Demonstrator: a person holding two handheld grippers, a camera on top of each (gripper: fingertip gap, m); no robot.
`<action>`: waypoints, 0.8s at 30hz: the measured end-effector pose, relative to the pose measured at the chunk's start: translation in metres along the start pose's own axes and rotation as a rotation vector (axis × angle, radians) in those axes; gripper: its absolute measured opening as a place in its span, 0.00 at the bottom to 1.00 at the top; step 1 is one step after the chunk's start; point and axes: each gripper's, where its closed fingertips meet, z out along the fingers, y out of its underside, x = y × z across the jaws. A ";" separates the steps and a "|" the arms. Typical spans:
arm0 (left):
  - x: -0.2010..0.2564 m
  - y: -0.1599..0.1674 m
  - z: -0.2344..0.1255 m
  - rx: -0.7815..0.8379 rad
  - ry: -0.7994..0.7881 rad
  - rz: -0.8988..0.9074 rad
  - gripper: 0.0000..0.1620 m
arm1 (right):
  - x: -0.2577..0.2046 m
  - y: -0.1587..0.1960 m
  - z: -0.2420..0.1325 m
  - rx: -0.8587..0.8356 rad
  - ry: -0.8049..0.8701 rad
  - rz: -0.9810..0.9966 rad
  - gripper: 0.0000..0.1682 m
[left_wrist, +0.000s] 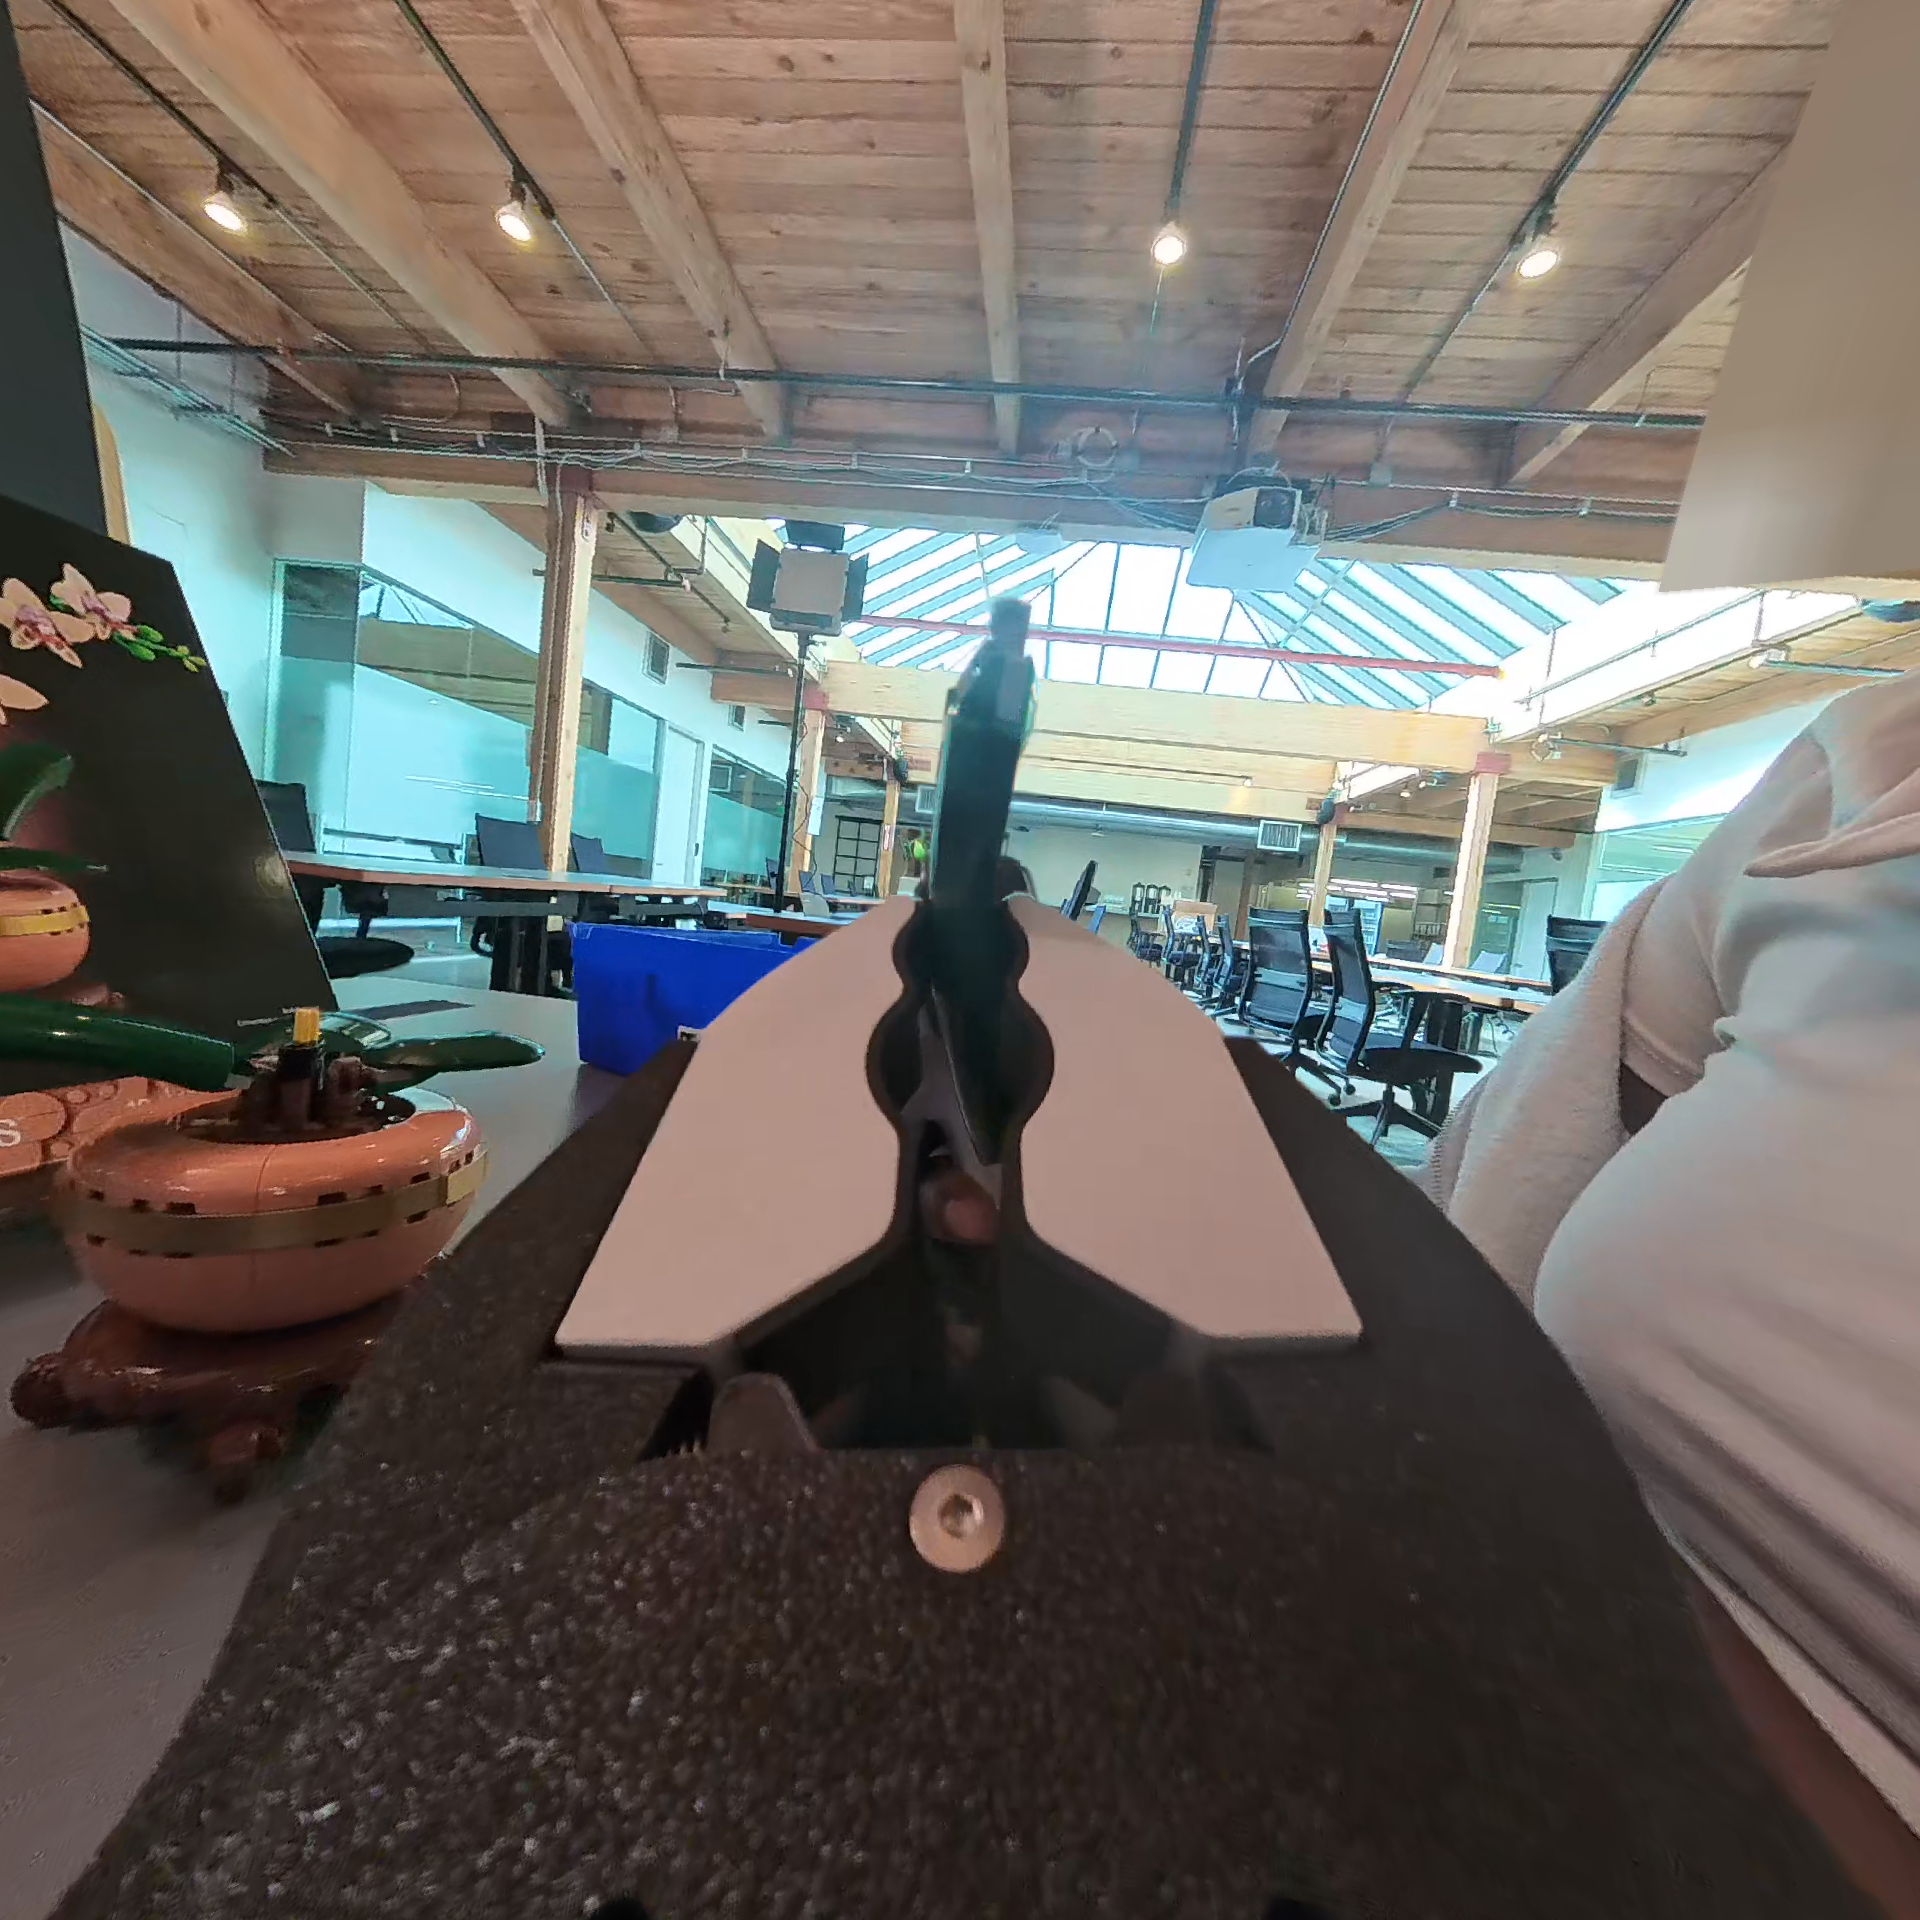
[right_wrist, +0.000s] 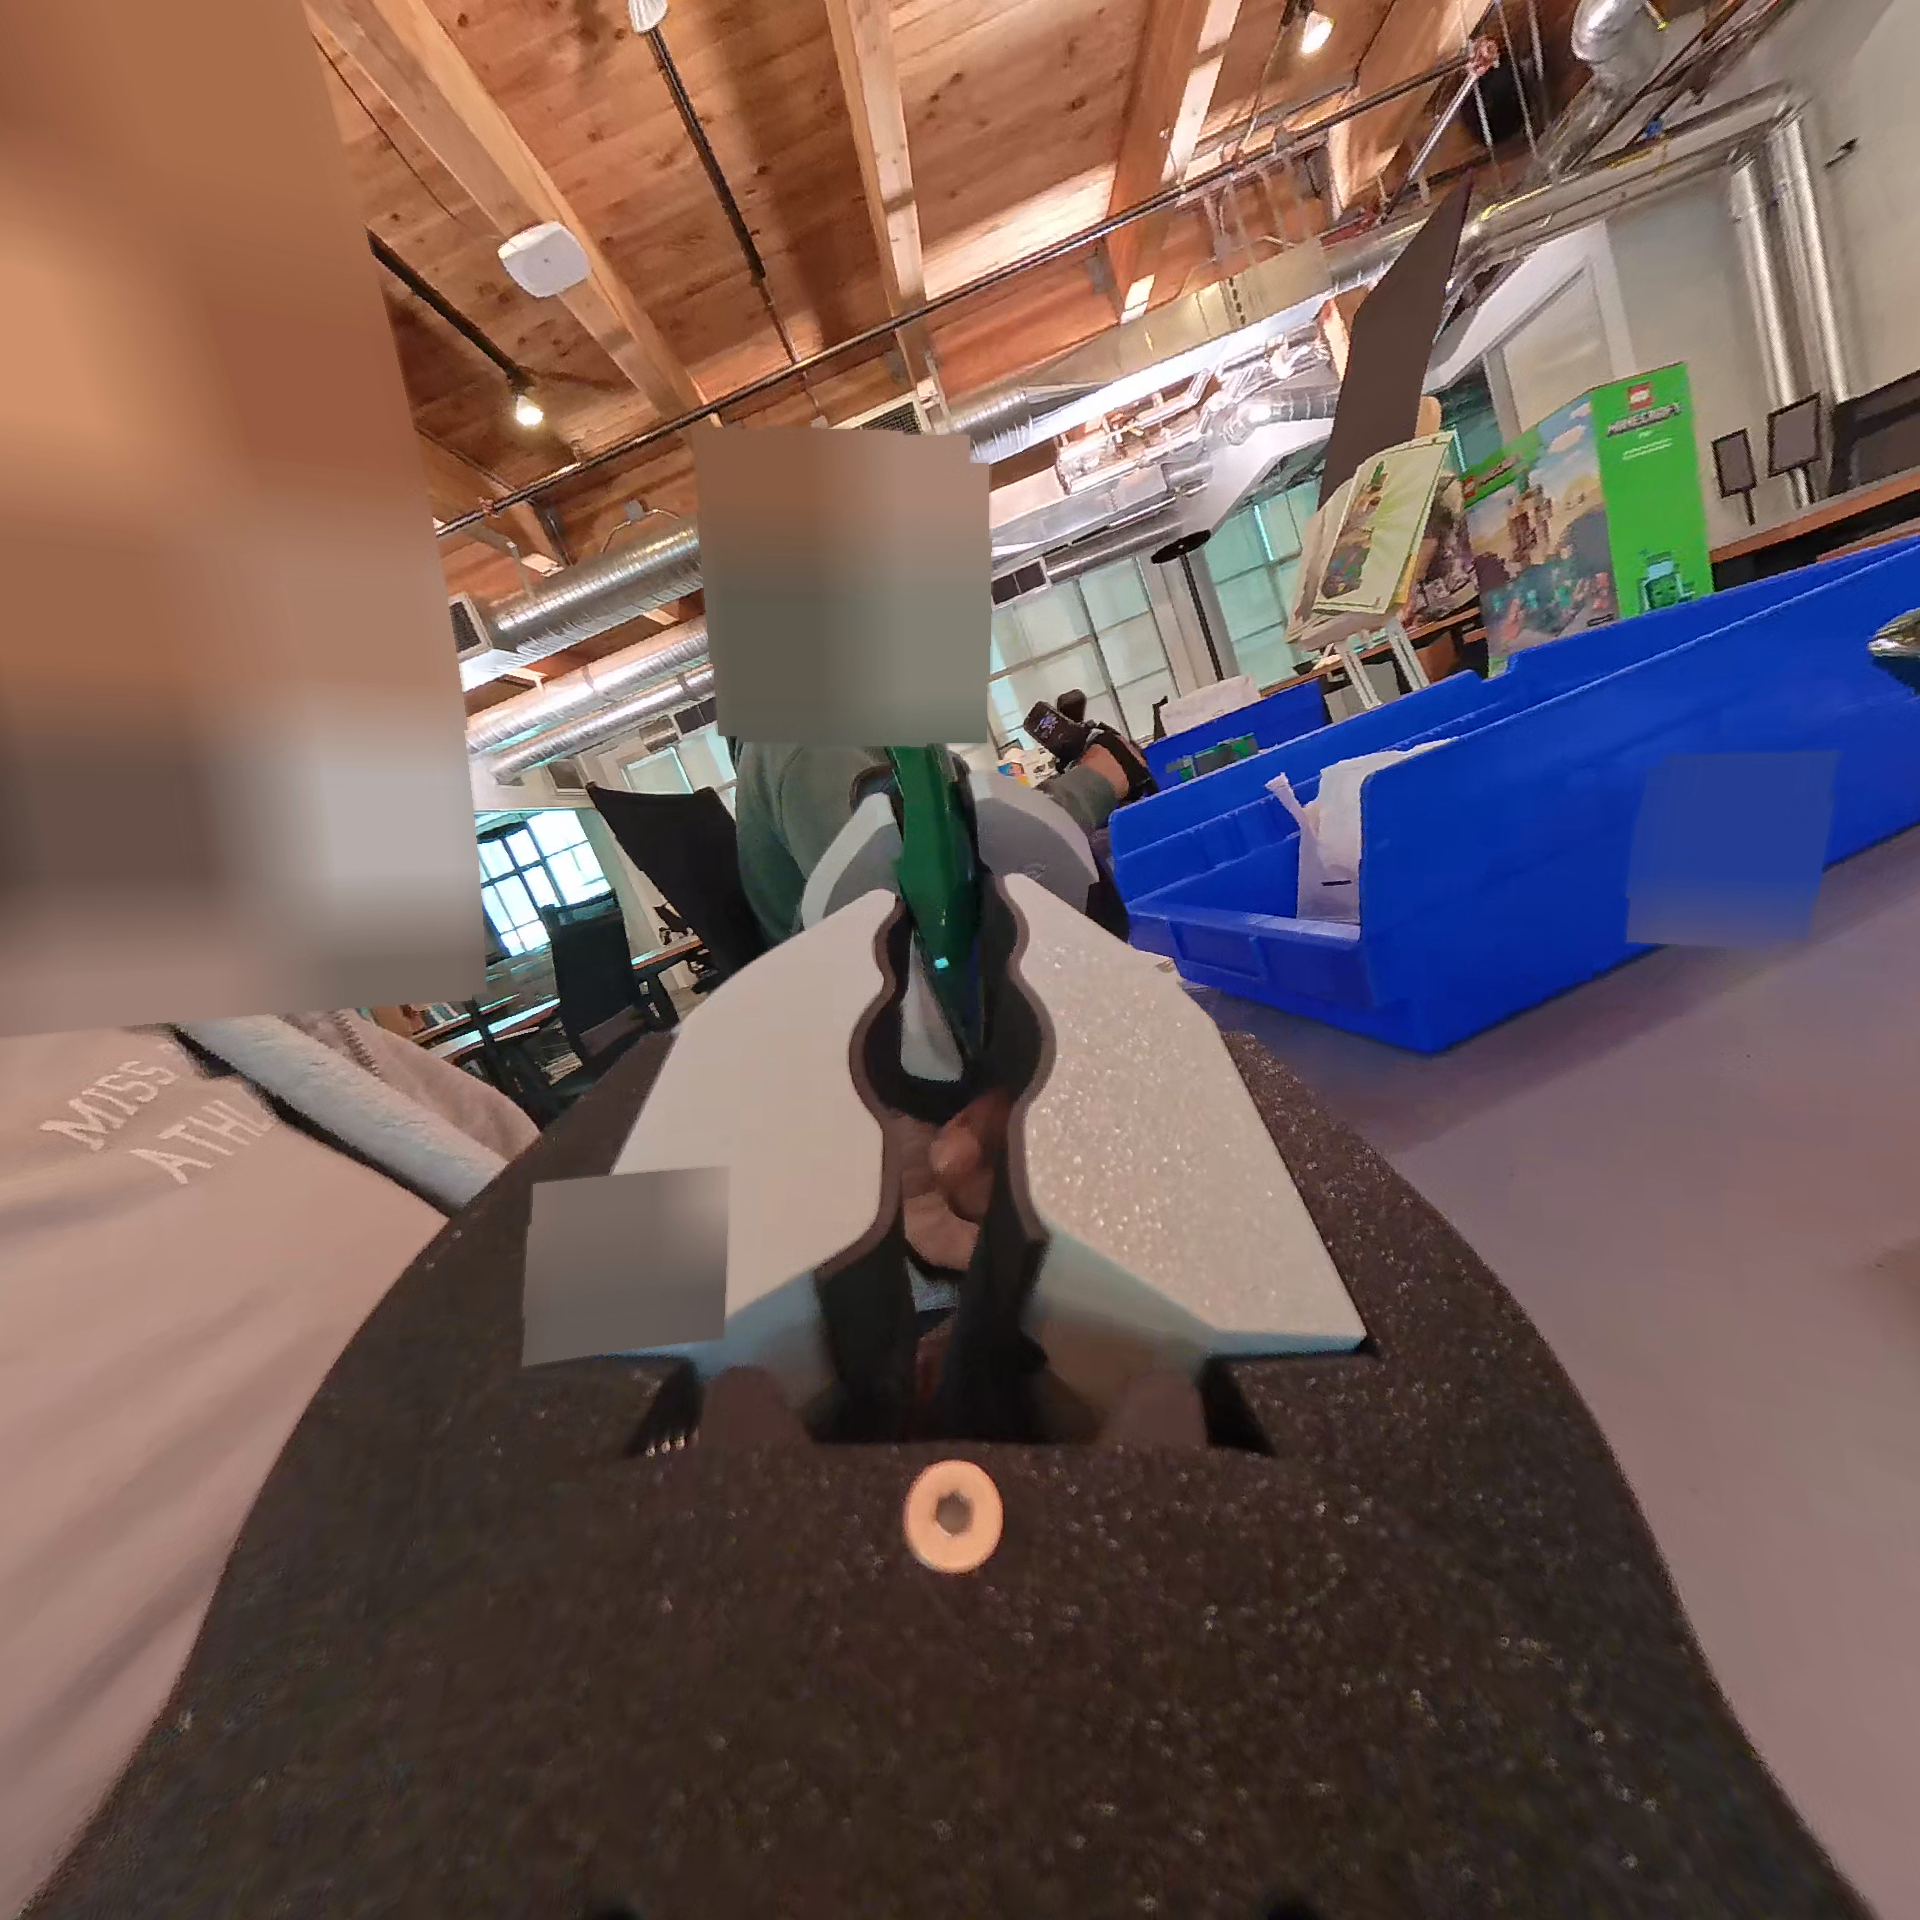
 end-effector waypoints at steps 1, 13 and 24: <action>0.000 -0.001 0.000 -0.008 -0.001 -0.003 0.06 | 0.000 0.000 0.000 -0.002 -0.008 0.007 0.08; -0.025 -0.015 -0.033 -0.183 -0.081 0.045 0.06 | -0.007 -0.029 -0.017 0.166 0.061 -0.402 0.45; -0.033 0.037 -0.040 -0.503 -0.113 -0.243 0.06 | 0.006 -0.023 -0.020 0.052 0.162 -0.579 0.12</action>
